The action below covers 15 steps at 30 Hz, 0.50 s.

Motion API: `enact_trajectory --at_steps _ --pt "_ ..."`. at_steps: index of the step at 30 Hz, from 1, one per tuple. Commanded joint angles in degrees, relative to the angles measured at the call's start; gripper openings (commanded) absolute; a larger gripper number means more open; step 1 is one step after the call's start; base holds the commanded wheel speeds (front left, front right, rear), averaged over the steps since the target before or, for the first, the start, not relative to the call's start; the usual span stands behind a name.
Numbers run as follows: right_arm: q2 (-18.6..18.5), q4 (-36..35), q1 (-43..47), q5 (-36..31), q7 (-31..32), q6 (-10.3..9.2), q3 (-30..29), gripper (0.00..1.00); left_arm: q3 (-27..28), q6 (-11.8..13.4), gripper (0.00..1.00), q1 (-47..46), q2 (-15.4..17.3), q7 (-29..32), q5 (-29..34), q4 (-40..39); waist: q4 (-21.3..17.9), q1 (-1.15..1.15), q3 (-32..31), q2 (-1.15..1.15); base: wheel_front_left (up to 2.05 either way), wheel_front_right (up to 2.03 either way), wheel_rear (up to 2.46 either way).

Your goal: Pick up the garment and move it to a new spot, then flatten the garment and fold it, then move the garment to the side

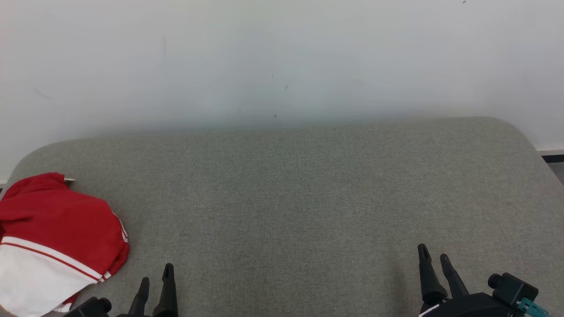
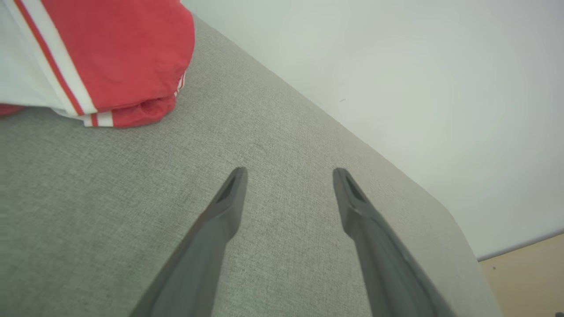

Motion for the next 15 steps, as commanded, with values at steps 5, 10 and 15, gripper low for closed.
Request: enact_trajectory --at_steps 5,10,15 --pt "-0.22 0.08 -1.19 -4.46 -1.2 -0.06 0.51 1.0 -0.42 0.79 1.0 0.1 0.54 -1.18 4.97 -0.99 0.0 0.0 -0.16 0.0 0.0 0.0 0.0" --pt "-0.23 0.82 -1.31 -8.06 -1.98 -0.07 1.0 1.0 -0.76 1.18 1.0 0.44 0.57 -1.99 8.78 -1.2 -0.05 0.0 -0.31 0.0 0.0 0.0 0.0" --pt "-0.24 1.14 -1.25 -11.51 -2.73 -0.07 1.43 1.0 -1.04 1.7 1.0 0.57 0.61 -2.75 12.38 -1.62 -0.16 0.0 -0.45 0.0 0.0 0.0 0.0"
